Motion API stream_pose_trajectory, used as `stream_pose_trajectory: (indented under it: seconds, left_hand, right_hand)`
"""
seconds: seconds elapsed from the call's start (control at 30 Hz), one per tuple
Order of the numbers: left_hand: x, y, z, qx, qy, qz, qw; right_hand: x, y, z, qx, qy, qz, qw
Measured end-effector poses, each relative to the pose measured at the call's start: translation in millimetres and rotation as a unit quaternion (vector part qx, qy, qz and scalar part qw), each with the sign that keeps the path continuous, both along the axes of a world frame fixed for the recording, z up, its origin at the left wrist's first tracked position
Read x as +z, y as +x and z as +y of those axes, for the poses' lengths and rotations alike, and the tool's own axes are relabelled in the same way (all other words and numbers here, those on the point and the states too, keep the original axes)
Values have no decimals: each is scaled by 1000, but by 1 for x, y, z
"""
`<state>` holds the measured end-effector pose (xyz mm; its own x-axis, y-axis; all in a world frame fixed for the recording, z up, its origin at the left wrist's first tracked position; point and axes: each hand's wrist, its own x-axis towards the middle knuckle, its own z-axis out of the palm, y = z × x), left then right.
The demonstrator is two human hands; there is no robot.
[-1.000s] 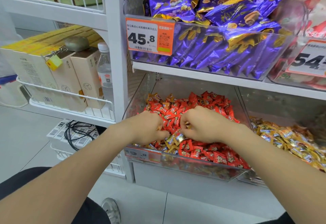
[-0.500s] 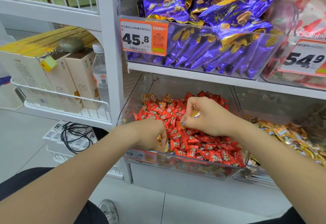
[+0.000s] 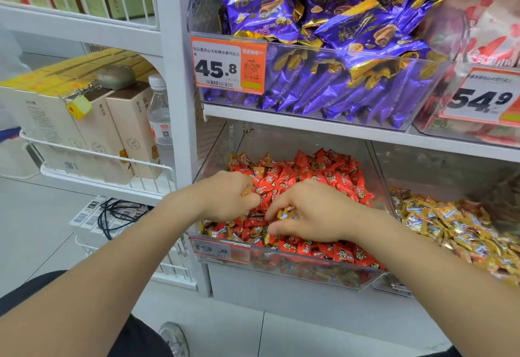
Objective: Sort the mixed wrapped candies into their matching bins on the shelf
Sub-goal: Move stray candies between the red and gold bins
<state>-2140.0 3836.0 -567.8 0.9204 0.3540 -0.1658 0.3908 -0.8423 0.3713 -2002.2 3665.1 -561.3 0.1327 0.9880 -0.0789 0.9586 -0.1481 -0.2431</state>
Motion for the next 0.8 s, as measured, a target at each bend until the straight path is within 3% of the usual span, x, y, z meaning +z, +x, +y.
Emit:
stream_pose_trajectory:
  seconds: [0.2, 0.33, 0.47, 0.6, 0.8]
  left_hand:
    - [1, -8, -2, 14, -43, -50, 998]
    - [-3, -5, -3, -19, -37, -18, 999]
    - [-8, -4, -4, -59, -48, 18, 997]
    - [-12, -2, -7, -76, -12, 48, 996]
    - [4, 6, -22, 16, -90, -80, 993]
  right_hand:
    - [-7, -20, 17, 51, -55, -121, 990]
    - [-13, -22, 22, 27, -56, -147, 987]
    - [-7, -4, 18, -66, -7, -11, 998]
    - [2, 16, 8, -144, 51, 95, 984]
    - [8, 24, -11, -159, 60, 206, 964]
